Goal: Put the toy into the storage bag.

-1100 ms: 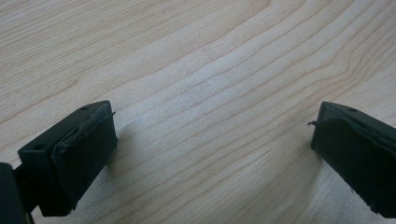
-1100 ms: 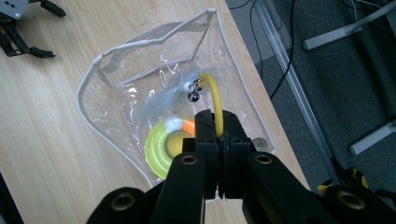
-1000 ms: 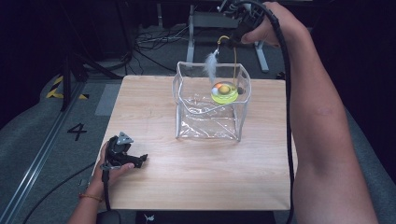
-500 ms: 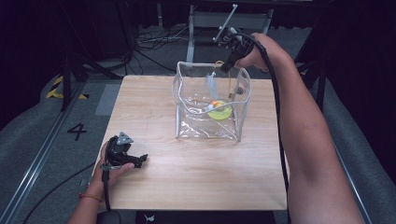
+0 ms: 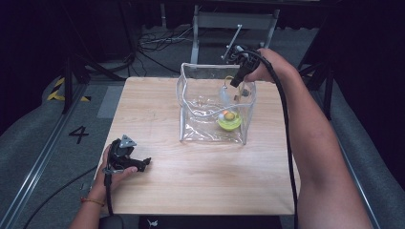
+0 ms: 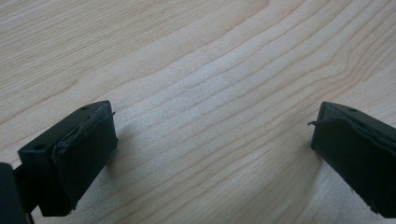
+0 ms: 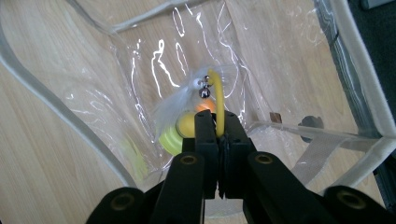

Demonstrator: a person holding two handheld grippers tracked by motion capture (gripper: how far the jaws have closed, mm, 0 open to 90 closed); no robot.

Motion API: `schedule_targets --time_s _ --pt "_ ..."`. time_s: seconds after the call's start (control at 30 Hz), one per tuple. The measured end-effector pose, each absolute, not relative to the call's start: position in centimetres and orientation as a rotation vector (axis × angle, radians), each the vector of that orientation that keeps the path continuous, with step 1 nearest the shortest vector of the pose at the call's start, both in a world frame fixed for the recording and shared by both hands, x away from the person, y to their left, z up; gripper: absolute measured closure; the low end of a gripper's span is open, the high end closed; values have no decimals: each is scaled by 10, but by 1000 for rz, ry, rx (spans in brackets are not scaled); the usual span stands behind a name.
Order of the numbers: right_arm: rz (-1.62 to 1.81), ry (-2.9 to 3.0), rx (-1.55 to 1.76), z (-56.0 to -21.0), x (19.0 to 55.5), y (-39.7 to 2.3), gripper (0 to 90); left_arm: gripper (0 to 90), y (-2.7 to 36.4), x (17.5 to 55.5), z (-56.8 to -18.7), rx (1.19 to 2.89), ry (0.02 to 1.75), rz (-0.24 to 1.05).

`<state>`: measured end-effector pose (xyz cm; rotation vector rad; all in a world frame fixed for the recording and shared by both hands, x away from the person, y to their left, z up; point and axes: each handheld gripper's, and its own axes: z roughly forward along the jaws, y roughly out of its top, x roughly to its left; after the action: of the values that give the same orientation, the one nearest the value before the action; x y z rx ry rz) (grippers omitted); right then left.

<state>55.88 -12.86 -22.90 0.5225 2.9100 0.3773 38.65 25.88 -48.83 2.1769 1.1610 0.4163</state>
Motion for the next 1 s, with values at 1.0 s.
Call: schedule_targets --time_s 1.0 --pt "399 2877 529 -246 547 -140 680 5 259 386 -488 2177 1161 414"
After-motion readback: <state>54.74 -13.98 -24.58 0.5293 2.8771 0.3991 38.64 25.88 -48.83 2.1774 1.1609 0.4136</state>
